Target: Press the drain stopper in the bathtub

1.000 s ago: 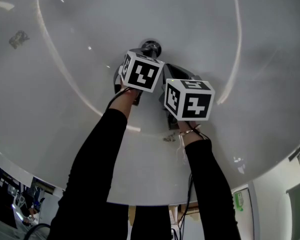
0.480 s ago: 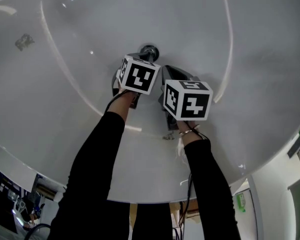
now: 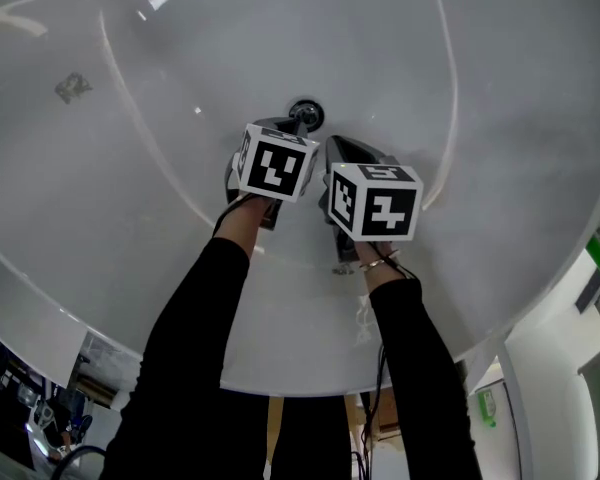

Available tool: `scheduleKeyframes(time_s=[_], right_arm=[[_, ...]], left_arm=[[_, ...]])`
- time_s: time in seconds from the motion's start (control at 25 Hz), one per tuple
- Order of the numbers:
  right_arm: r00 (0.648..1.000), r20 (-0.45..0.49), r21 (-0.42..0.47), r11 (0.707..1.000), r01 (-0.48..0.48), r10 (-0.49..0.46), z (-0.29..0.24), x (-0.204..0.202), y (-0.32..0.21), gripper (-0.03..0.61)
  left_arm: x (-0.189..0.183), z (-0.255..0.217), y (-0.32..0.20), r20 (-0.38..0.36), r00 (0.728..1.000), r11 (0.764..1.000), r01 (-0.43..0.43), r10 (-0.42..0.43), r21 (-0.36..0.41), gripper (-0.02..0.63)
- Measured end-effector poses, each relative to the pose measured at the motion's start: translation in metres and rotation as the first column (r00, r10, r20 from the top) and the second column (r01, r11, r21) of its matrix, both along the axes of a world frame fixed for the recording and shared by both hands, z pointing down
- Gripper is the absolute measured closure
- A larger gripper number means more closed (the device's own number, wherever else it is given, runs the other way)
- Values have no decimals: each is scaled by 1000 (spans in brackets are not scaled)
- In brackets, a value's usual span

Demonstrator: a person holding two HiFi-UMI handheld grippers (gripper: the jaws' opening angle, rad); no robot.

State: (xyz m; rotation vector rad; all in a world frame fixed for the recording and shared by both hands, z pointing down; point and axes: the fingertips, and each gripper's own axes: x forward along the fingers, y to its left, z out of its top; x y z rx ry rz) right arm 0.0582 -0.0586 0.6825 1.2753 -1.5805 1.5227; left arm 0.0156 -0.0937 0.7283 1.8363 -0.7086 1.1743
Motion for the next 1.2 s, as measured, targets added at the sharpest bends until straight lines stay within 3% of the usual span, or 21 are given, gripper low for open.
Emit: scheduleKeyframes(time_s=[0.64,1.2], right_arm=[[1000,16,43,999,-13,13,-45,3,-4,577],[999,-6,78,996,42,-42,-79,8,-2,577]], left_arm=[[-9,-70,-11,-23,999,997,39,-37,64,609],[-24,-129,-4,-59,995,992,80,-74,94,609]])
